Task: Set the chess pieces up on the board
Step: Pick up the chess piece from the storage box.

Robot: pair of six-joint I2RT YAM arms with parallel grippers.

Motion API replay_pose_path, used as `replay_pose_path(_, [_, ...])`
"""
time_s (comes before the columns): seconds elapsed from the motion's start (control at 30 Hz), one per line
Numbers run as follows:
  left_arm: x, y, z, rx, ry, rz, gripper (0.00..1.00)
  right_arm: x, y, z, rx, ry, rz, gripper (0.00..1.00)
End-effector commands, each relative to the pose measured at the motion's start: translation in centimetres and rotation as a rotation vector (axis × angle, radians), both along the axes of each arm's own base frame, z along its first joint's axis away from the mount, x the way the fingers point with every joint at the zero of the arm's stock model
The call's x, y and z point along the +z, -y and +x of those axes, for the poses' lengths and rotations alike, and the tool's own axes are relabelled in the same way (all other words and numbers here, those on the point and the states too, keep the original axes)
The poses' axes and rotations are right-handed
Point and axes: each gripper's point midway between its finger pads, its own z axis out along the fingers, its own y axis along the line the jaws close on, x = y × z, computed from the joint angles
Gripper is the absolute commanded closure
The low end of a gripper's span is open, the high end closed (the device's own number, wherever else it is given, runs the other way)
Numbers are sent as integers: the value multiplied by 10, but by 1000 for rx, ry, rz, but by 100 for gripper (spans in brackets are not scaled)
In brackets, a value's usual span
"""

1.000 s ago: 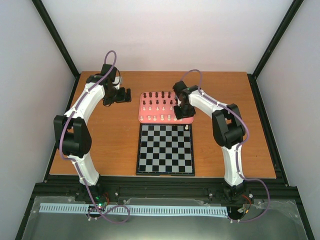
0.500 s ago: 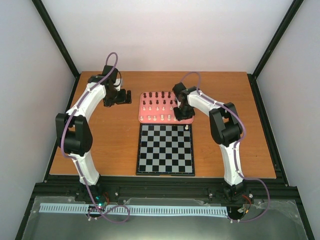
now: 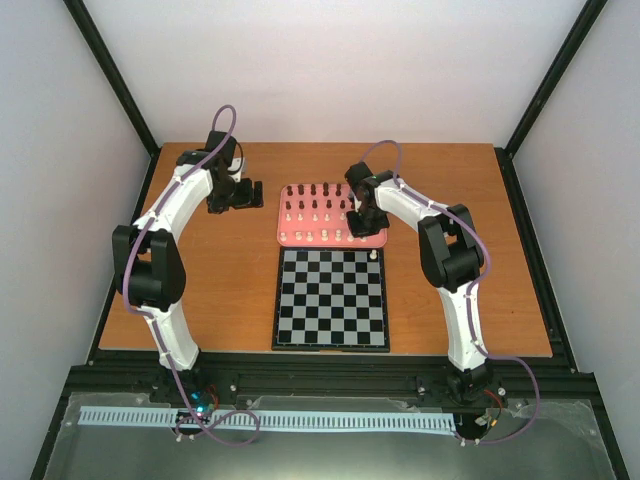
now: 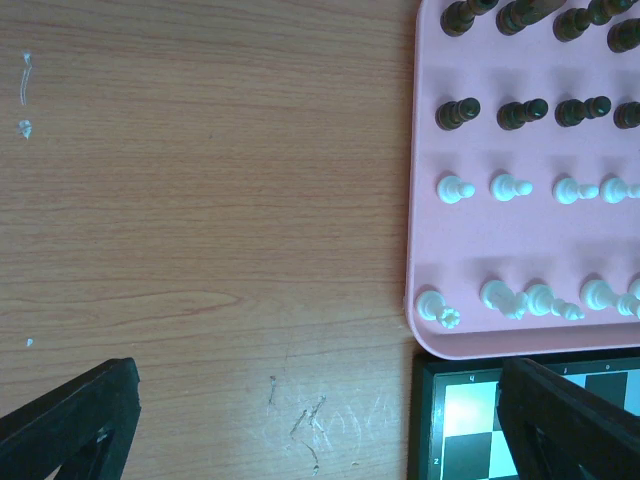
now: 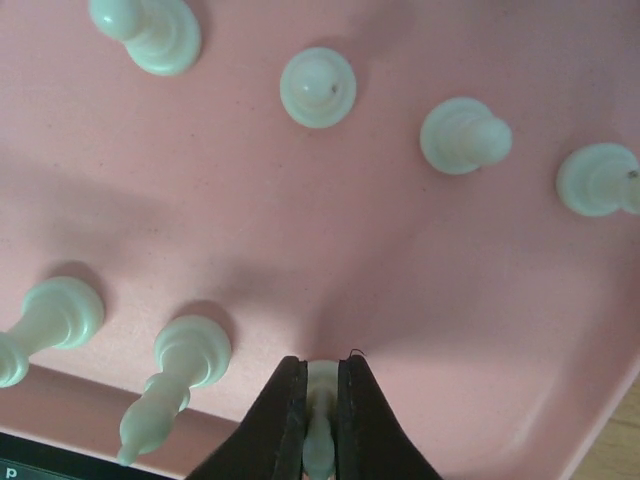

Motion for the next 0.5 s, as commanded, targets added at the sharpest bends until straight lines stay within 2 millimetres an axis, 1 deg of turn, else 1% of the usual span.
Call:
replay_pose_path(0.0, [7,0,6,1,14,4,0,0,3,0,0,-11,-9,97])
replay_pose_path(0.07, [6,0,6,0,13,1,0,7,4,0,0,2,-11,97])
replay_pose_path(0.2, [6,1,7,1,12,-3,0,31,5,0,-1,41,5,97])
replay_pose_path(0.33, [6,2,7,1,11,-10,0,53,2,-10,8,56,42,97])
replay_pose_path(0.4, [6,3,7,2,11,-13,0,58,1,-17,18,53,44,97])
replay_pose_path(0.47, [5,3,7,1,9,-16,0,59,0,-25,27,41,45,97])
